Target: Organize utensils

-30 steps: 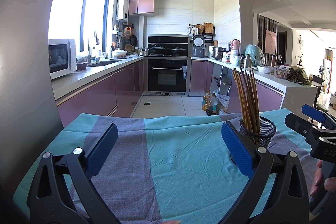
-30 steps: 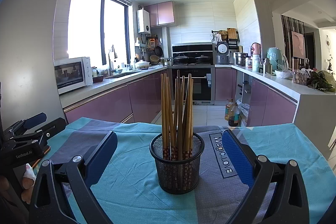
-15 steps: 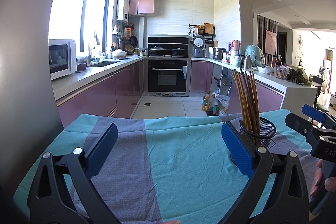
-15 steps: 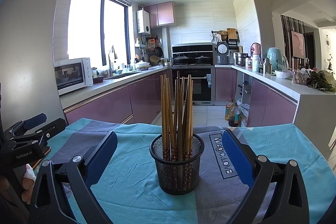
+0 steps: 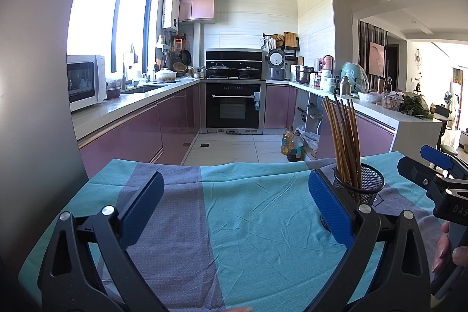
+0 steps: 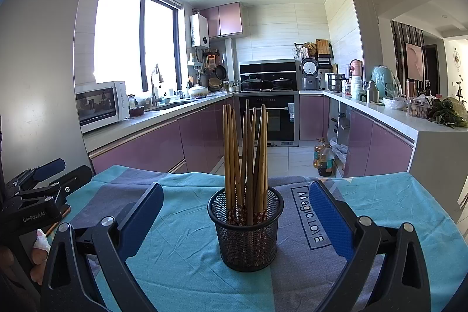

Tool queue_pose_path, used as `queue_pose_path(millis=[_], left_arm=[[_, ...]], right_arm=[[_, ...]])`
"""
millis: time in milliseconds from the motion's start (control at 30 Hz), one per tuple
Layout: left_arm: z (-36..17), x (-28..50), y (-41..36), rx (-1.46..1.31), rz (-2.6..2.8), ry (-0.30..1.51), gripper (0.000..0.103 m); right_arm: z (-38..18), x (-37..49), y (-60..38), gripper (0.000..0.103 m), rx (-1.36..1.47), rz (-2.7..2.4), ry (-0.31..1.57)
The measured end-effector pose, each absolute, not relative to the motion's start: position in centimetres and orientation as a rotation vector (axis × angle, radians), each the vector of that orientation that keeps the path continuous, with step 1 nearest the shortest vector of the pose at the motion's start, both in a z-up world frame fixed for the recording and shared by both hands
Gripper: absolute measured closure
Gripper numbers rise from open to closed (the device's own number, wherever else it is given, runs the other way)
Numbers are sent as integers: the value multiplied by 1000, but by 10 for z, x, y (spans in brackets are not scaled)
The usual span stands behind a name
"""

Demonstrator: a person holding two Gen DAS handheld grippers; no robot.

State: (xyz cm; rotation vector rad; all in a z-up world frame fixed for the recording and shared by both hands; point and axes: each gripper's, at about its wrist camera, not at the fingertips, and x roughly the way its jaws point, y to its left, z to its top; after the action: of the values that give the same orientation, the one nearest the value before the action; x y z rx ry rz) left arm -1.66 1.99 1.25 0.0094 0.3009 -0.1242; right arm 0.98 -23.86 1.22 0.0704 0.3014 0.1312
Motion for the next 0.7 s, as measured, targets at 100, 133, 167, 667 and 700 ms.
queue_pose_path(millis=[100,133,167,667,700], left_arm=[[12,-17,20,11,-124,301,6],[12,-17,20,12,-123,301,6],[13,-16,20,10,-123,302,6],[13,-16,20,10,-123,302,6],[13,-16,20,10,-124,302,6]], right_arm=[[12,10,-239,6,71,132,302],[12,10,-238,6,71,131,302],[12,10,-238,6,71,131,302],[12,10,-238,6,74,132,302],[12,10,-239,6,74,132,303]])
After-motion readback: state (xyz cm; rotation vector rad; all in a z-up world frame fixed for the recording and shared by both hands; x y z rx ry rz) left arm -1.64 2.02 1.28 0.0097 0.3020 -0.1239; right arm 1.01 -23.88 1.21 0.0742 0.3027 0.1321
